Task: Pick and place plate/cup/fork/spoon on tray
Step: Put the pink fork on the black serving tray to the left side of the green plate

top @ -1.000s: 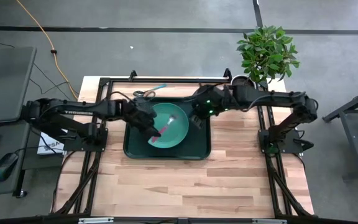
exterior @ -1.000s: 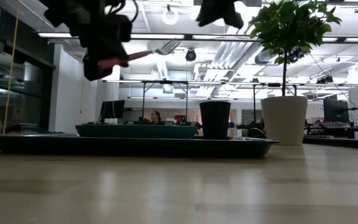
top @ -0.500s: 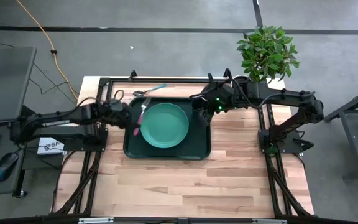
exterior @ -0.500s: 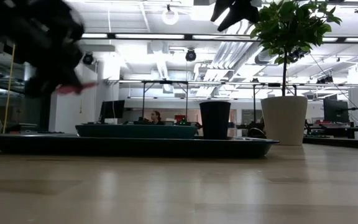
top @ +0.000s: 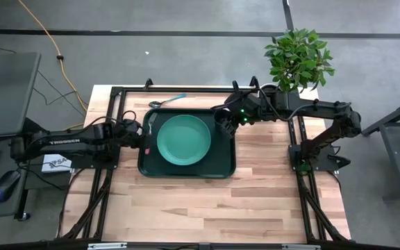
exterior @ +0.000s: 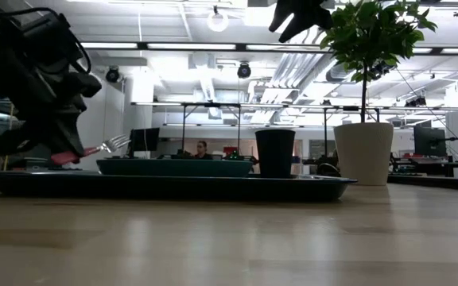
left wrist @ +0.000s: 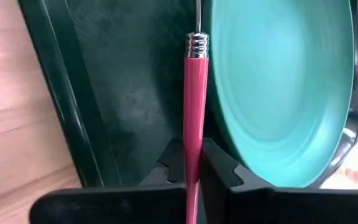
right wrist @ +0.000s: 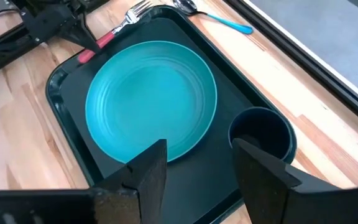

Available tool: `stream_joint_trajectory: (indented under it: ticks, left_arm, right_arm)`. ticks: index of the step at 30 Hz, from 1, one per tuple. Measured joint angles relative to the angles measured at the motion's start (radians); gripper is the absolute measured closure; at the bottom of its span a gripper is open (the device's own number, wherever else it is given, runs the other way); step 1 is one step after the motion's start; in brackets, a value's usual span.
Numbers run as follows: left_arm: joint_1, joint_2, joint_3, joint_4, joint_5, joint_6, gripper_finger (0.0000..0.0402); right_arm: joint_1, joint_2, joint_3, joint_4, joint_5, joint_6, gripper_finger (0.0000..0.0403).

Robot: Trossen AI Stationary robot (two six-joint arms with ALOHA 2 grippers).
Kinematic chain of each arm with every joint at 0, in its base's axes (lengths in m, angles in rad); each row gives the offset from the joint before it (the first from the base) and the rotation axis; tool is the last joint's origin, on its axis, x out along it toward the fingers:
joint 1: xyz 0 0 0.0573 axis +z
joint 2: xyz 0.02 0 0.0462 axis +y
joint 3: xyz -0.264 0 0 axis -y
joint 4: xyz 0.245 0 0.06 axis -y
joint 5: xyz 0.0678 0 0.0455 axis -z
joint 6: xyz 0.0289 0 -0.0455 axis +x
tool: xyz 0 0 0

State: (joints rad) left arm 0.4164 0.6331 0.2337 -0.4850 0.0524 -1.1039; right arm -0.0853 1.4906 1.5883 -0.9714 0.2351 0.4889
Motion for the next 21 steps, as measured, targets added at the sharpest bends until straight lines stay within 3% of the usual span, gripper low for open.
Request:
stream_joint_trajectory:
  ticks: [21]
  left_arm:
    - [0.000,0.273,0.000,0.273,-0.033,-0.028,0.0401]
  right_arm:
    - [0.000,0.000,0.000,0.004,0.006,-0.026,0.0230]
